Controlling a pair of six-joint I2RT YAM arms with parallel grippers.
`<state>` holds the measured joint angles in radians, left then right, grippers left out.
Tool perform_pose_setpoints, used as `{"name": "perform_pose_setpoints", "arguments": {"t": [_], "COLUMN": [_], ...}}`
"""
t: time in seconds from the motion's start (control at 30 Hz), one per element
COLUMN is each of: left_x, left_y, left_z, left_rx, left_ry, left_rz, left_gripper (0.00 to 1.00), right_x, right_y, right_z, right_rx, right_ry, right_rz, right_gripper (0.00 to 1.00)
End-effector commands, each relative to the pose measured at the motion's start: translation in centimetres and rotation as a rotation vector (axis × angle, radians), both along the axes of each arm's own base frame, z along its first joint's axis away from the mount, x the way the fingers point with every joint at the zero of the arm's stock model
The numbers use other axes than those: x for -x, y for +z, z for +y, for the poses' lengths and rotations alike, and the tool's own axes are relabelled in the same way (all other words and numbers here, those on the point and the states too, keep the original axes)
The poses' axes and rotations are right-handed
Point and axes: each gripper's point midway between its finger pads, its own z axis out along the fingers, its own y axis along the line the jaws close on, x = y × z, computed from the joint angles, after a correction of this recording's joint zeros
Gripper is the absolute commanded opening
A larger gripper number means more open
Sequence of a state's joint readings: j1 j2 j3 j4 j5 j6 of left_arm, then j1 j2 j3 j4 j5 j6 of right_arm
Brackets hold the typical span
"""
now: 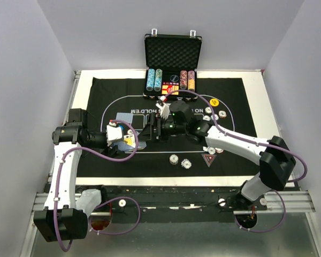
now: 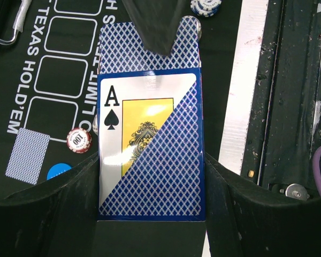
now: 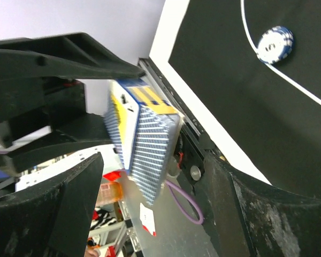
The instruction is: Distribute texas hold em gaming equipment
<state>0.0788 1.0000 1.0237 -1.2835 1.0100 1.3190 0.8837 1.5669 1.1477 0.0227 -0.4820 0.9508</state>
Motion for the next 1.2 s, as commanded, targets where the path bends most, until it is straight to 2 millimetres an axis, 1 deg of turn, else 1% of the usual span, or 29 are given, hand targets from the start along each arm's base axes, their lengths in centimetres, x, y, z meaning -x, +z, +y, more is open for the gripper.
{"name": "perform_pose_setpoints", "arguments": {"t": [0.0,0.13,0.23,0.37,0.5,0.63,0.7,0.87,1.0,1.03,1.17], "left_x": [0.0,0.0,0.0,0.1,0.1,0.2,0.2,0.2,0.1,0.1,0.1], "left_y": [1.2,1.5,1.6,1.9,1.9,1.9,1.9,2.0,1.9,1.9,1.9], "left_z": [-0.6,-0.6,-0.7,-0.7,-0.8,-0.8,-0.8,-0.8,-0.7,-0.7,-0.8], "left_rx": [0.047,0.048,0.051,0.06,0.063,0.061,0.061,0.062,0.056,0.056,0.06], "left_ry": [-0.018,-0.021,-0.024,-0.026,-0.028,-0.028,-0.028,-0.029,-0.025,-0.027,-0.026], "left_rz": [-0.032,-0.036,-0.039,-0.041,-0.041,-0.043,-0.043,-0.046,-0.047,-0.047,-0.046], "left_gripper": [0.47,0.47,0.47,0.47,0.47,0.47,0.47,0.47,0.47,0.47,0.47], "right_x": [-0.1,-0.1,0.0,-0.2,-0.2,-0.3,-0.3,-0.3,-0.1,-0.2,-0.1], "right_y": [-3.0,-3.2,-3.7,-4.2,-4.1,-3.7,-3.2,-2.6,-1.8,-1.0,-0.2], "right_z": [-0.1,-0.1,-0.2,-0.6,-1.3,-1.9,-2.1,-2.3,-2.6,-2.4,-2.7], "right_rx": [0.106,0.108,0.115,0.126,0.127,0.118,0.1,0.08,0.048,0.02,-0.001], "right_ry": [-0.004,-0.003,-0.006,-0.03,-0.053,-0.072,-0.075,-0.083,-0.081,-0.081,-0.081], "right_rz": [0.016,0.02,0.03,0.035,0.035,0.036,0.035,0.042,0.057,0.044,0.042], "right_gripper": [0.82,0.77,0.75,0.71,0.68,0.65,0.63,0.57,0.5,0.49,0.39]}}
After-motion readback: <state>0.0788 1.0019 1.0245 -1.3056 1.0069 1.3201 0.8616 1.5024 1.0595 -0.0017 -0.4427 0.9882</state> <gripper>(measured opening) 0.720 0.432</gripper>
